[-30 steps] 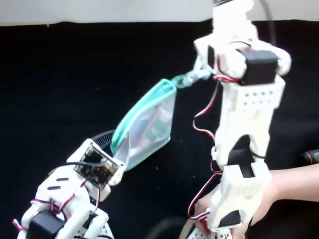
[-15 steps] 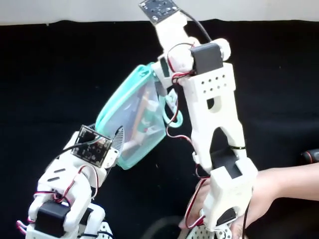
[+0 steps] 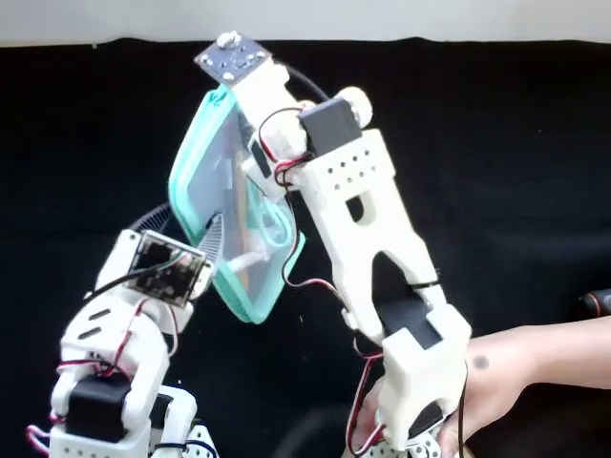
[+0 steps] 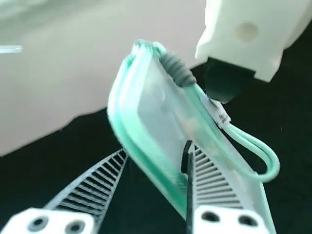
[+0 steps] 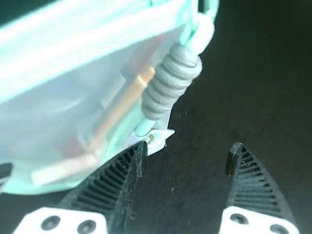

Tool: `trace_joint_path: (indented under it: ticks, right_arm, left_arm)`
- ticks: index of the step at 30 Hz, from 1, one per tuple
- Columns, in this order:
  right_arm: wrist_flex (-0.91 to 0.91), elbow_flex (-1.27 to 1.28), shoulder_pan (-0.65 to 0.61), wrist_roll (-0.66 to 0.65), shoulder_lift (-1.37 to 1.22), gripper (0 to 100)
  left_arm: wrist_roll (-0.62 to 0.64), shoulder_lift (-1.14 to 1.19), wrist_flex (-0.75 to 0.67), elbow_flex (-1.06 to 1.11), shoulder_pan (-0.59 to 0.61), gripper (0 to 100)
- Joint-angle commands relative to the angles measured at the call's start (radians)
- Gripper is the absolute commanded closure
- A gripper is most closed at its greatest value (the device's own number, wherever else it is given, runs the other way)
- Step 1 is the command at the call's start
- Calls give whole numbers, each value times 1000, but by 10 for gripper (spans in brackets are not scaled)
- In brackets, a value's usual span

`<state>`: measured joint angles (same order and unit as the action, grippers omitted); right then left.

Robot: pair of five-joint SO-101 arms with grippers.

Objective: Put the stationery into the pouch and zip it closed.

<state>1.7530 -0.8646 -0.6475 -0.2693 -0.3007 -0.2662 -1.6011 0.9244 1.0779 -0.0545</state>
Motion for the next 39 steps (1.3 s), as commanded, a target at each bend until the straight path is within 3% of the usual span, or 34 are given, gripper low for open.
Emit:
trace_joint_path:
  ticks: [1,9,17,23,29,33,39]
  right_arm:
    - [-1,-53,2,8,22,730]
    - [1,-56,58,8,28,730]
    - [1,-47,142,8,142,730]
    - [12,-41,170,63,216,730]
    - [12,137,183,114,317,730]
    - [12,317,183,149,426,730]
    - [10,611,185,180,671,731]
  left_arm:
    - [-11,2,-31,-101,15,816]
    - [-11,-5,-28,-222,18,824]
    - [-11,-7,-11,-383,18,995]
    - [-11,-7,310,-522,18,993]
    - [-11,-7,654,-638,18,993]
    - [-8,-7,735,-679,18,993]
    - [-6,-8,750,-679,18,993]
